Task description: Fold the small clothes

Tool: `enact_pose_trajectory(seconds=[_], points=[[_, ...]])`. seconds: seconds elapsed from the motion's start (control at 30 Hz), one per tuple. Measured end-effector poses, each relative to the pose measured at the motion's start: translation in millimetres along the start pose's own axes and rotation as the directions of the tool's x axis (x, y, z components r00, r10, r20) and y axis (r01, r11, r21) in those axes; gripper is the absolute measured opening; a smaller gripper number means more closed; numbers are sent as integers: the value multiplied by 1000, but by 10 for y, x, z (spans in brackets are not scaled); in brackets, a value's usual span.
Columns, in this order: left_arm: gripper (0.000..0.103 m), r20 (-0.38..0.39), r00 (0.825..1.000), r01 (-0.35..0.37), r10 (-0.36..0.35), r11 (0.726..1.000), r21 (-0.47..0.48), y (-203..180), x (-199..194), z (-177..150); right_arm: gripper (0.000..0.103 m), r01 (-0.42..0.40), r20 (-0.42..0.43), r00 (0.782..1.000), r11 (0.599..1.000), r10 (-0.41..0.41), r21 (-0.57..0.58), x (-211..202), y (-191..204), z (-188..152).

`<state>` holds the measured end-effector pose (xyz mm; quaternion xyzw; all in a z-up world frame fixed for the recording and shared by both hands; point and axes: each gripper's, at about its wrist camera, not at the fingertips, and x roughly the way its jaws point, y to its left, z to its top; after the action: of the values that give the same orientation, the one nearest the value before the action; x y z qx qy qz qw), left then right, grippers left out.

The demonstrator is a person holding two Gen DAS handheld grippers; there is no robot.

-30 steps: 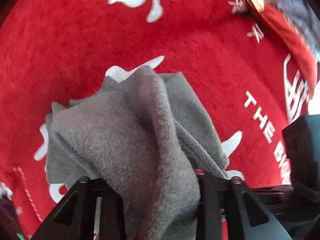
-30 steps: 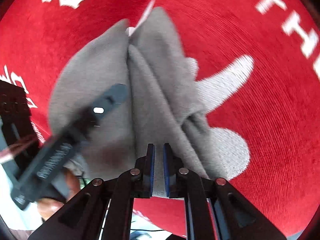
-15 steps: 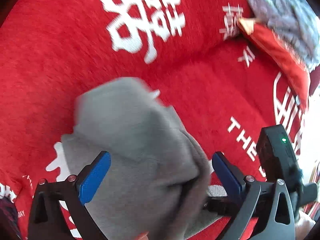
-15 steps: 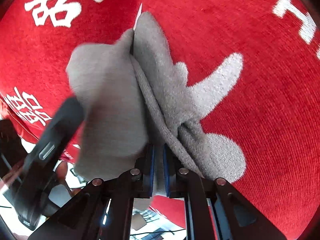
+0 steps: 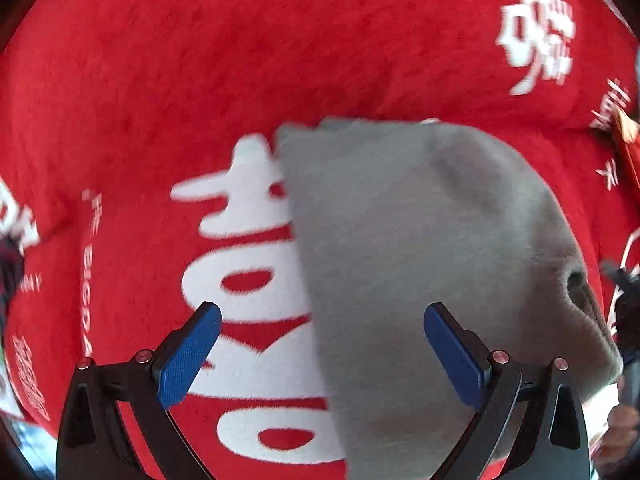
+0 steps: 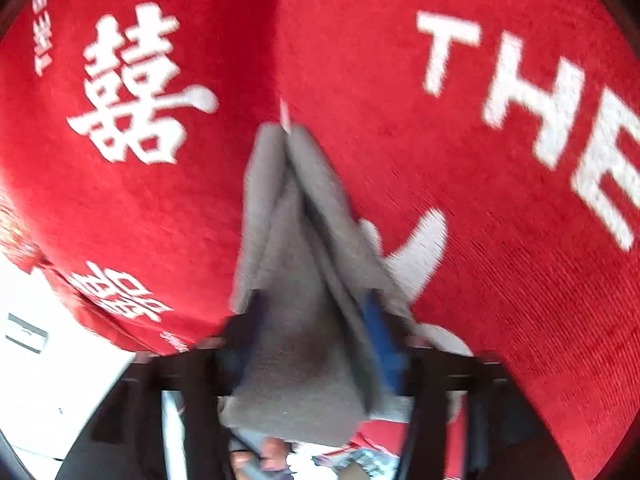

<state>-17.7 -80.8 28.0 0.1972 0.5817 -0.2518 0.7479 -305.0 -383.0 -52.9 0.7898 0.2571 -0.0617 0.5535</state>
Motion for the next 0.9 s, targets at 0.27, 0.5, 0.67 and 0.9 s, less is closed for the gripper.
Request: enact_pose_trajectory(seconds=[0.27,0.5,0.67,0.9], points=[[101,-24,1000,-8,8,1000,19,-10,131,-113,61,180,-134,968,962,-210,-204,603,414,129],[102,-31,1000,3,-1,998,65,69,100,-123,20,280,-97,936,884,-338,-375,557,593,-42],[102,-51,999,-12,18,994,112,72,138,-241,44,396,-44,902,866,-429,-305,292,235,-23],[102,-77,996,49,-46,998,38,186,23,-314,59,301,-63,918,794,-391,-528,49,736,-484]])
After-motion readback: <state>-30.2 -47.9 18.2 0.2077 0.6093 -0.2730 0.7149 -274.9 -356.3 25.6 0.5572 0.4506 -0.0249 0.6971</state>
